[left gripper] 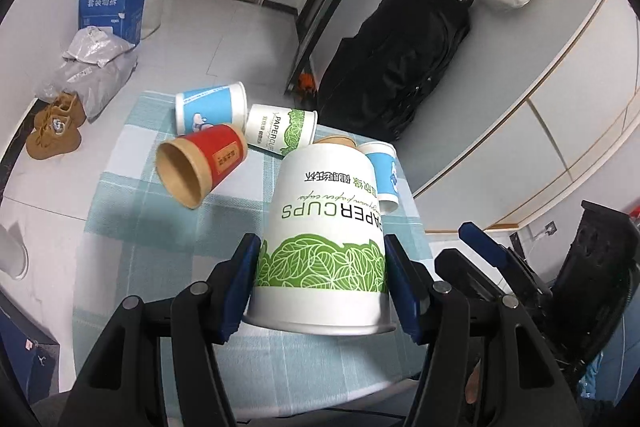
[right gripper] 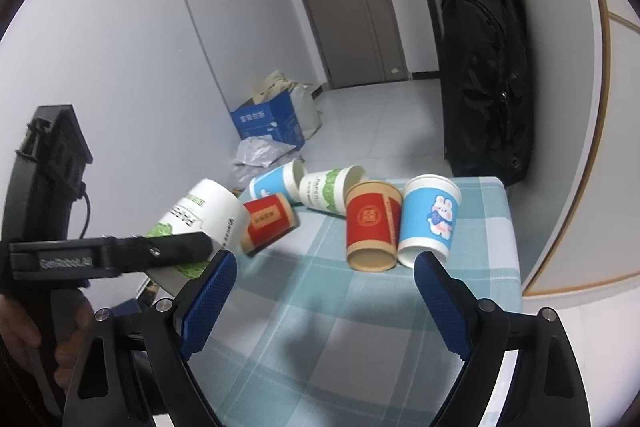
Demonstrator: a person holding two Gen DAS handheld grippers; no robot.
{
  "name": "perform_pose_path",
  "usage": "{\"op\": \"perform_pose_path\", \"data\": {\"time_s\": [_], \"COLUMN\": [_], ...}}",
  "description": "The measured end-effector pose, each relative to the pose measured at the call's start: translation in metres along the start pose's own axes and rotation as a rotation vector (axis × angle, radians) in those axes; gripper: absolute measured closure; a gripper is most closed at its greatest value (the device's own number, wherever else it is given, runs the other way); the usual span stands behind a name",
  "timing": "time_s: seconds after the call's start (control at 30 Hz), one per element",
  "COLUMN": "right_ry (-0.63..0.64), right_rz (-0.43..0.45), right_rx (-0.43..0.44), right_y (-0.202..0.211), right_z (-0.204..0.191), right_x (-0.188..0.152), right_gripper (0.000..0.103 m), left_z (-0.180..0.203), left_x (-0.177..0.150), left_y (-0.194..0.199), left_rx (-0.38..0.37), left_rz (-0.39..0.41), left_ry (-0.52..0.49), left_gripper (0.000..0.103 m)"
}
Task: Flip cup upright
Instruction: 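Lift the white cup with the left gripper and pull it back, then set the white cup down upside down and open the left gripper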
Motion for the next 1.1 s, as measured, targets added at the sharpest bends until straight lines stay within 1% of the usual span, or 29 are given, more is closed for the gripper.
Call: {"op": "perform_pose_path", "data": {"time_s": [0.1, 0.2, 0.33, 0.57, 0.67, 0.83, 0.9, 1.0, 1.1], "right_ry": [0.035, 0.062, 0.069, 0.049, 0.037, 0.039, 0.037, 0.040, 0.029], "right_rz": [0.000, -0.001, -0.013, -0.059, -0.075, -0.091, -0.096, -0.098, -0.100], "right_rx": [-0.013, -0.016, -0.025, -0.048, -0.056, -0.077, -0.080, -0.082, -0.079], "right_y": [0.004, 0.005, 0.004, 0.000, -0.003, -0.007, -0.008, -0.008, -0.008], "right_z": [-0.008, -0.016, -0.022, -0.020, -0.017, -0.012, -0.011, -0.009, -0.007], "right_x": [-0.002, -0.004, -0.008, -0.014, -0.018, -0.022, -0.023, -0.023, -0.023], "right_gripper": [0.012, 0.012, 0.012, 0.012, 0.011, 0.010, 0.010, 0.010, 0.010], "left_z": [-0.005, -0.012, -0.020, -0.044, -0.049, -0.055, -0.060, -0.062, -0.062], "left_x": [-0.008, -0.014, -0.024, -0.037, -0.042, -0.053, -0.057, -0.054, -0.053], "left_y": [0.007, 0.011, 0.009, -0.017, -0.027, -0.045, -0.050, -0.051, -0.054], "left_rx": [-0.018, -0.002, 0.024, 0.058, 0.088, 0.107, 0.112, 0.106, 0.111], "left_rz": [0.004, 0.005, -0.015, -0.102, -0.119, -0.162, -0.174, -0.163, -0.177], "left_ry": [0.017, 0.007, -0.003, 0.041, 0.034, 0.050, 0.068, 0.091, 0.112], "left_gripper": [0.047, 0.047, 0.047, 0.047, 0.047, 0.047, 0.045, 0.044, 0.043]}}
Point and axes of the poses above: each gripper's, at about its wrist camera, not at the fingertips, and y roughly against the way its jaws point, z to its right, x to its top, the point moved 7 cm from there along -y, roughly the way its jaws point, and after that the axes turned 11 degrees about y, right-handed, at the moved point
